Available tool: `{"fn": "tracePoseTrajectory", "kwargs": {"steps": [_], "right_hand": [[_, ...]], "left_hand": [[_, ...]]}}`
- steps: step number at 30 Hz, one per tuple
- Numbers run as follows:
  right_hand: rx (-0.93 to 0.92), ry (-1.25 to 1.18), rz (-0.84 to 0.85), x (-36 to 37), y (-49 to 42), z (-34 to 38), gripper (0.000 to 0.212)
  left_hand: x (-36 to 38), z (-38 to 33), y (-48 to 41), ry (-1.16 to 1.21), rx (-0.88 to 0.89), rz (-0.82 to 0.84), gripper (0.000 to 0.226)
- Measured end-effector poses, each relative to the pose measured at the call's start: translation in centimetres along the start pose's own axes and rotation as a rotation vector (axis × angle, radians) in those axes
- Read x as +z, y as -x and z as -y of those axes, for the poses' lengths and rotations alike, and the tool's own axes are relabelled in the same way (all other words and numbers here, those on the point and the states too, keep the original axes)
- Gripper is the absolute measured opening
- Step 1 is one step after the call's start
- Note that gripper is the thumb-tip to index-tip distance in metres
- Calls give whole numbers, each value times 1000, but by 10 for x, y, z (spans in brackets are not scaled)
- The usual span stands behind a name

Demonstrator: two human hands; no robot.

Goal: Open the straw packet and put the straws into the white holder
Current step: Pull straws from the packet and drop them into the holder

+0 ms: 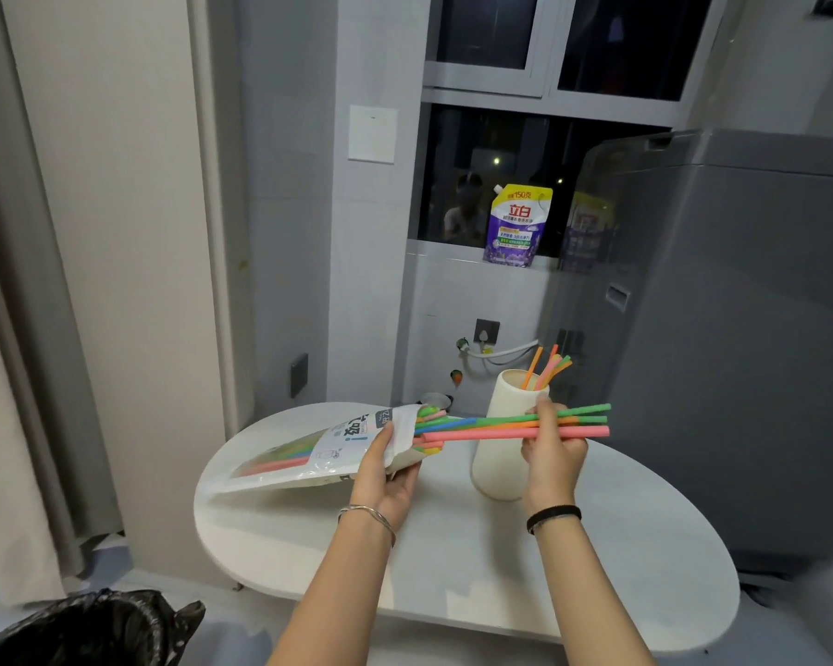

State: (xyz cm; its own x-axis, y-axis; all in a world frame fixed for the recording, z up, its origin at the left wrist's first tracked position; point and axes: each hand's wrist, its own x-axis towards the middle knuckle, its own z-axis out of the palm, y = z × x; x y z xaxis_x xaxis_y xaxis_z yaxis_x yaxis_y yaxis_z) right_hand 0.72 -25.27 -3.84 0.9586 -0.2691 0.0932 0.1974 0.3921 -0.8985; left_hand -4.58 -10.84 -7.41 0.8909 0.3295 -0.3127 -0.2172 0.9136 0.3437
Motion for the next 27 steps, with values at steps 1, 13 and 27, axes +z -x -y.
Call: {"fn": "tracePoseTrajectory", "kwargs": {"steps": [1,13,27], "right_hand": [[18,14,54,2,2,-1,15],[-82,94,141,2,-13,13,37],[-437,330,12,-7,-89,82,36]], "left_hand": [[0,1,0,-9,5,7,33],[16,2,-2,2,-37,16,7],[23,7,-33,-39,26,20,27]]}}
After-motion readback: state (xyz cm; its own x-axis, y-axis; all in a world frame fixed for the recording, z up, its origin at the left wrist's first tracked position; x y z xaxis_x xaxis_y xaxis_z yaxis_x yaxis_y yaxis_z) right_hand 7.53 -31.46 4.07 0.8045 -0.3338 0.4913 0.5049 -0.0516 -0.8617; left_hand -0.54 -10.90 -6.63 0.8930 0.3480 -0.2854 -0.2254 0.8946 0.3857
